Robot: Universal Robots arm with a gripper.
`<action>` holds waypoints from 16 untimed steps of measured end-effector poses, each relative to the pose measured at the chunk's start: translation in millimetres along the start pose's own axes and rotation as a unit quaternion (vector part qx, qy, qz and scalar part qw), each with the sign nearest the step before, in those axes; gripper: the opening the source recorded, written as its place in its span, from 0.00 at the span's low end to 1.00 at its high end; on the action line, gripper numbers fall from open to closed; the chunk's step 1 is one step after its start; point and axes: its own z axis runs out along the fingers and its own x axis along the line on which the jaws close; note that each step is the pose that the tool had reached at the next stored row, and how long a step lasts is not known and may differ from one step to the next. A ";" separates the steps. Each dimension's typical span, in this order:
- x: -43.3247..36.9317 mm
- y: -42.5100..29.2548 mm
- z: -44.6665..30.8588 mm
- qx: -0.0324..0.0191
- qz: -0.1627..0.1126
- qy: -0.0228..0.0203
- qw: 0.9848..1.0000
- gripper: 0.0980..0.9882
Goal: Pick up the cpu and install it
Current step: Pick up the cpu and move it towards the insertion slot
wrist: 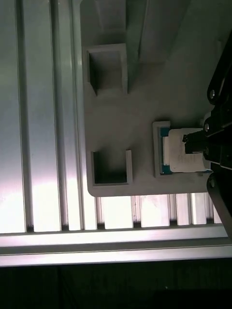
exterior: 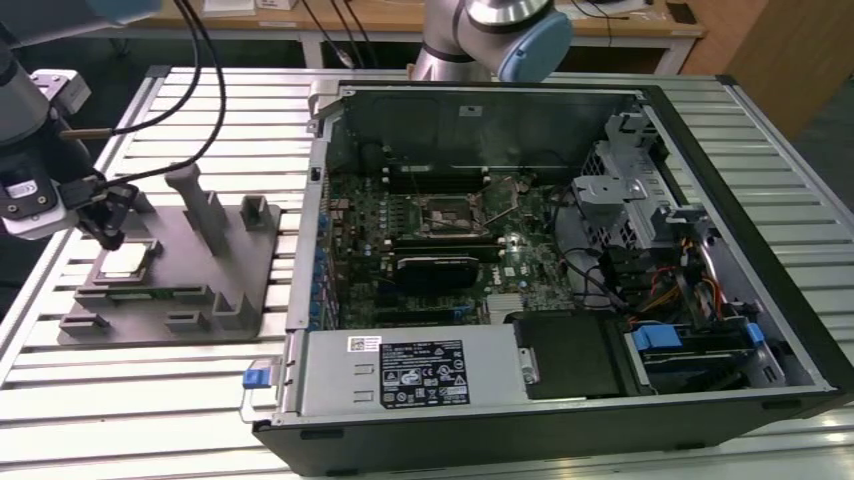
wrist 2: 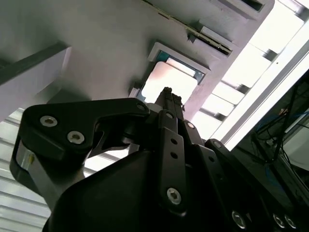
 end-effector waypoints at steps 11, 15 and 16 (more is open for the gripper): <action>1.9 -2.0 16.9 0.000 0.000 0.001 1.000 0.01; 2.0 -2.9 19.1 0.001 0.000 0.001 1.000 0.01; 2.0 -3.0 19.1 0.001 0.000 0.001 1.000 0.01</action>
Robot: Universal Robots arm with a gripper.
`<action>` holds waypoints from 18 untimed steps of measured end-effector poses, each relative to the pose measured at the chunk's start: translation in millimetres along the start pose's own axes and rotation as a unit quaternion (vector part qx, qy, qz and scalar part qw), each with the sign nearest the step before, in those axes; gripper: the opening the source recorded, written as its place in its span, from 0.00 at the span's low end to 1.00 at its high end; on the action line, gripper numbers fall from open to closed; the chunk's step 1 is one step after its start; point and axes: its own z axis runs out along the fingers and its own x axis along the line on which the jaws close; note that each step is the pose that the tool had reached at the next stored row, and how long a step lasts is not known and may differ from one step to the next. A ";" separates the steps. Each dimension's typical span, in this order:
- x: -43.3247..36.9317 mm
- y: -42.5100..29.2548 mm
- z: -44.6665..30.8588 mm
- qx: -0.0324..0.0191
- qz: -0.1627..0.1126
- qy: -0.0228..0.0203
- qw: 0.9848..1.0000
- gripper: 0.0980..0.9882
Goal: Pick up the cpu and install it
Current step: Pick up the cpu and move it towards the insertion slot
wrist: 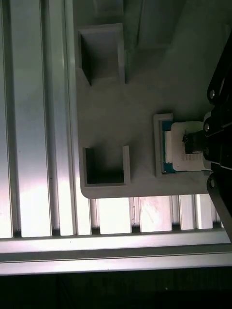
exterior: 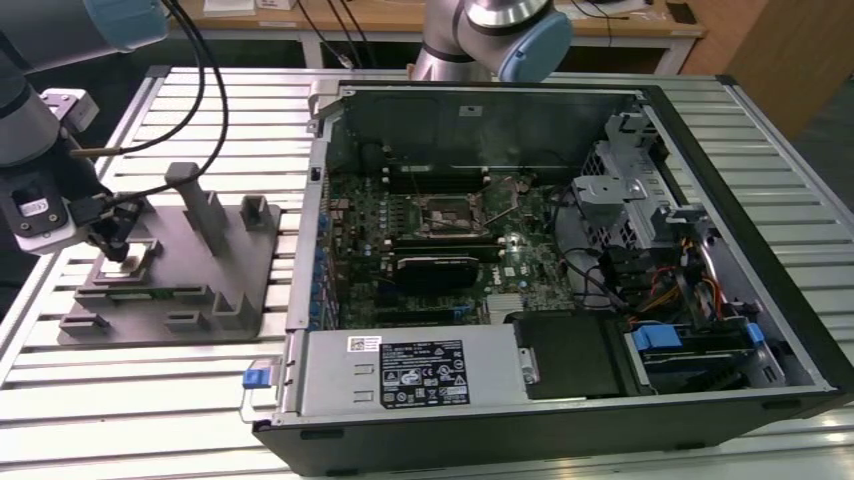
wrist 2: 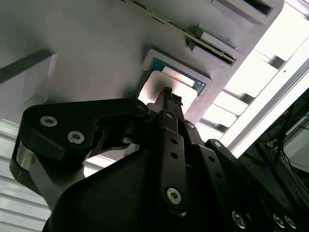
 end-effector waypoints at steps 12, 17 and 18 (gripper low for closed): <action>0.0 0.0 0.1 0.001 0.000 0.000 1.000 0.28; 0.0 0.0 0.1 0.001 0.000 0.000 1.000 0.41; 0.0 0.0 0.1 0.002 0.000 0.000 1.000 0.48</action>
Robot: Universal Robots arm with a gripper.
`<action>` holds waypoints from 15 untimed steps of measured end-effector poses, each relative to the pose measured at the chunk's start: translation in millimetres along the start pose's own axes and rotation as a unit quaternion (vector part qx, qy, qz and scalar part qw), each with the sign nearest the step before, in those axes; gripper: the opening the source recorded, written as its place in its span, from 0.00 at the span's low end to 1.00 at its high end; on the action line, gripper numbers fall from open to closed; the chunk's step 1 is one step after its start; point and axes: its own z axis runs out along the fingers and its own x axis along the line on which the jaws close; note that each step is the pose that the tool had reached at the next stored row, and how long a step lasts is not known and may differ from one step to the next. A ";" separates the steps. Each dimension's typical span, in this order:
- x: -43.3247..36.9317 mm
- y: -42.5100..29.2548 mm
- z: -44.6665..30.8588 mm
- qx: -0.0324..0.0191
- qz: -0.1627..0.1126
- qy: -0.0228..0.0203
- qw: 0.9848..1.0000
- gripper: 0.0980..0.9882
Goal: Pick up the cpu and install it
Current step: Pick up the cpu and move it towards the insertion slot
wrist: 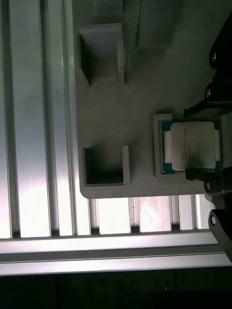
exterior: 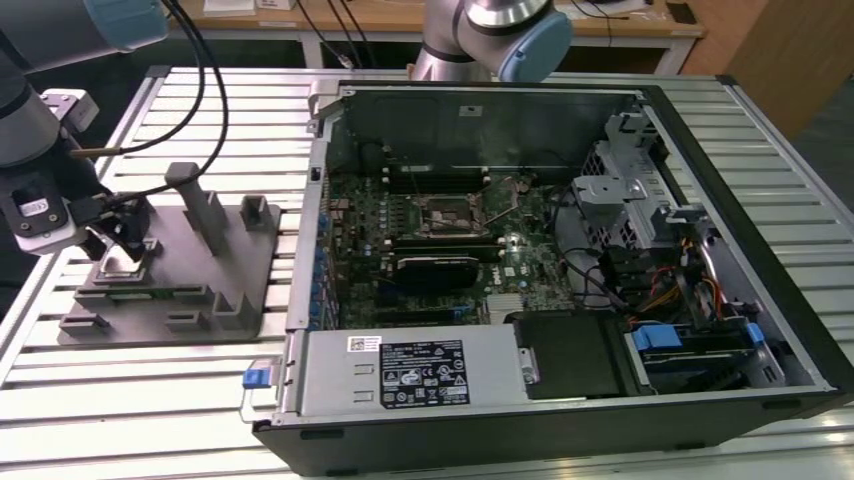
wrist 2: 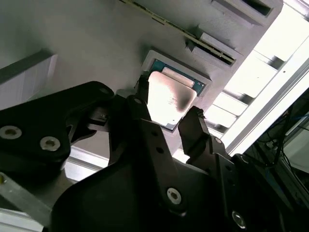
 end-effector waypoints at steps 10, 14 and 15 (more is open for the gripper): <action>0.1 0.0 2.4 0.000 -0.017 0.001 1.000 0.57; 0.1 -0.2 5.6 0.000 -0.036 0.001 0.999 0.57; 0.1 -0.2 6.5 0.000 -0.039 0.001 0.999 0.57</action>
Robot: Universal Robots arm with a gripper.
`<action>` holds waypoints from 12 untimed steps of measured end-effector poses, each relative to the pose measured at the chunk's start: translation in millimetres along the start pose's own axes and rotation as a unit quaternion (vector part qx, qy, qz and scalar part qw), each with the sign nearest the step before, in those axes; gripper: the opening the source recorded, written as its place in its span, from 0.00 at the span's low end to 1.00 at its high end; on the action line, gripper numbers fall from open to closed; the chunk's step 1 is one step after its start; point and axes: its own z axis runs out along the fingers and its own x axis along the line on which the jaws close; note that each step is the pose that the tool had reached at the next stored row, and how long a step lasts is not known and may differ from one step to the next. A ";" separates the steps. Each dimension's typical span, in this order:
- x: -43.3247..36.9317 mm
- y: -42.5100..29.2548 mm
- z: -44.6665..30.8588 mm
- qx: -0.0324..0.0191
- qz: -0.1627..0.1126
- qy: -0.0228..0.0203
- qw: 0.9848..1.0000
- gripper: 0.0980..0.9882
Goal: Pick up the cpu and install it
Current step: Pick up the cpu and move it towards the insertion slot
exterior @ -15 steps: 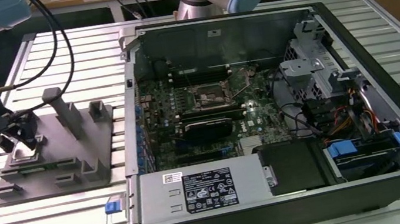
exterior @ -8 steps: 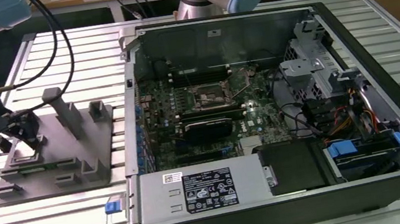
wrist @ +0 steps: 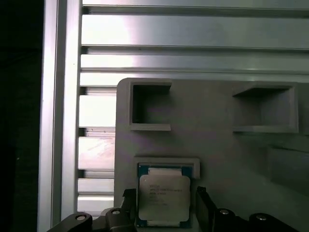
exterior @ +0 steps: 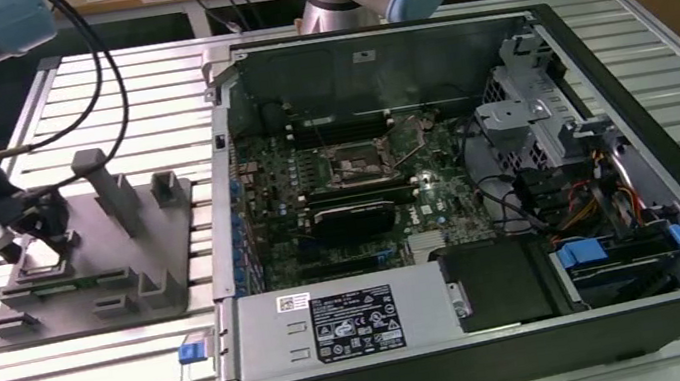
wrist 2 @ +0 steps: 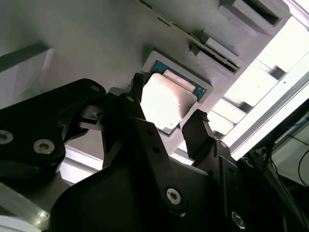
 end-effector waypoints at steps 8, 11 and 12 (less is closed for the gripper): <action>0.1 0.0 5.3 -0.001 -0.012 0.001 1.000 0.57; 0.0 -0.1 6.8 -0.004 -0.013 0.001 1.000 0.57; 0.0 -0.1 7.2 -0.006 -0.014 0.001 1.000 0.57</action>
